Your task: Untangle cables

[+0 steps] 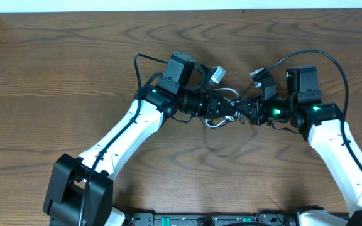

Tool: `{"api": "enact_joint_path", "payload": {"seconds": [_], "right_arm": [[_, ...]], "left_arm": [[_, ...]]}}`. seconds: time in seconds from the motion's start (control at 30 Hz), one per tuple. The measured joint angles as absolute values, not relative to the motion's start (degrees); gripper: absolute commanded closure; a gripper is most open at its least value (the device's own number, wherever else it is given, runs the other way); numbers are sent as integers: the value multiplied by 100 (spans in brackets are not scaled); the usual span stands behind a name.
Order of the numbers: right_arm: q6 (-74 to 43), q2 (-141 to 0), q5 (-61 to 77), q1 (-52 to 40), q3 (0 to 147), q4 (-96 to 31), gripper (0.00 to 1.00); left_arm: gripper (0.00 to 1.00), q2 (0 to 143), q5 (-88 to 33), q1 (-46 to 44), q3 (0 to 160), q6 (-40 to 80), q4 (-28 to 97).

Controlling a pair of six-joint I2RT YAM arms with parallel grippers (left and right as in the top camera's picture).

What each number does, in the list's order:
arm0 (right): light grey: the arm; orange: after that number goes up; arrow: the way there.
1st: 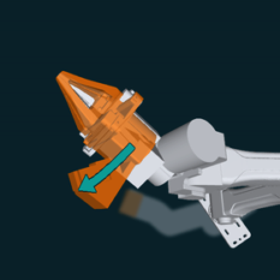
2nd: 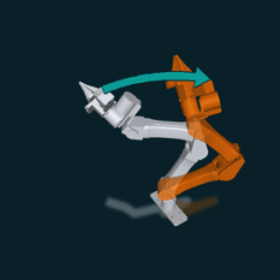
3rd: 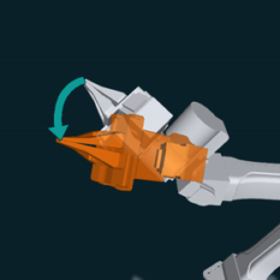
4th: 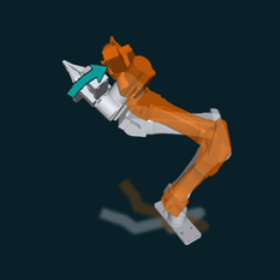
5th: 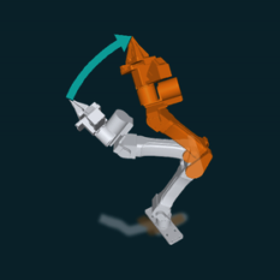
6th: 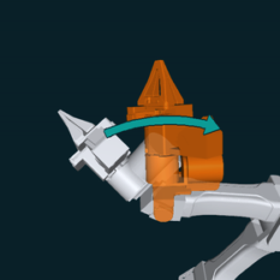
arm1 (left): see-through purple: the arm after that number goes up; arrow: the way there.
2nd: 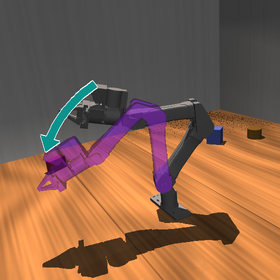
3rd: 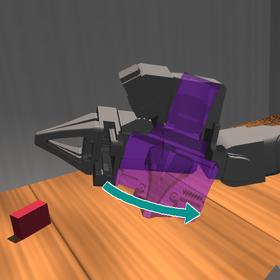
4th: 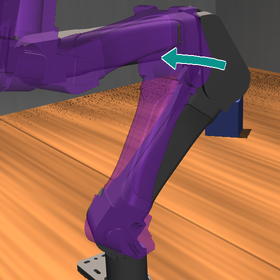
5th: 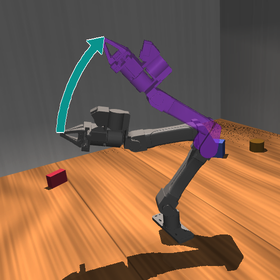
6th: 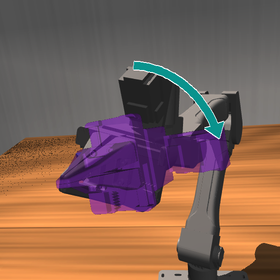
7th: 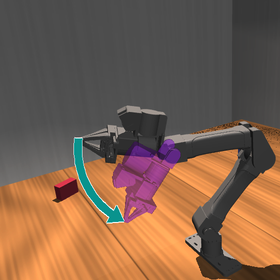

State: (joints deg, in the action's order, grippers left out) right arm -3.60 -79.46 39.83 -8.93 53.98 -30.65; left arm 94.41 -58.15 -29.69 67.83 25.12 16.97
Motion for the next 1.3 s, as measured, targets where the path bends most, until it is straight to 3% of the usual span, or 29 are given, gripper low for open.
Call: {"api": "enact_joint_path", "payload": {"seconds": [0.13, 0.27, 0.43, 1.03, 1.23, 1.3], "right_arm": [[-760, -7940, 3293, -910, 5400, -3124, 99], [-989, -7961, 2630, -840, 5400, -3127, 99], [-1070, -7961, 2521, -843, 5400, -3221, 99], [-1142, -7966, 3957, -843, 5400, -2969, 99], [-1157, -7966, 4211, -843, 5400, -2995, 99], [-1157, -7966, 4239, -838, 5400, -3039, 99]], "left_arm": [[69, 9452, -5677, -2969, 6783, 2309, 1806], [66, 9448, -4989, -2980, 6783, 2217, 2211], [66, 9448, -4099, -2978, 6783, 2200, 2359], [66, 9448, -4014, -3199, 6783, 2322, 1809], [87, 9448, -3966, -3194, 6783, 2626, 1441], [89, 9448, -3959, -3192, 6783, 2679, 1415]]}}
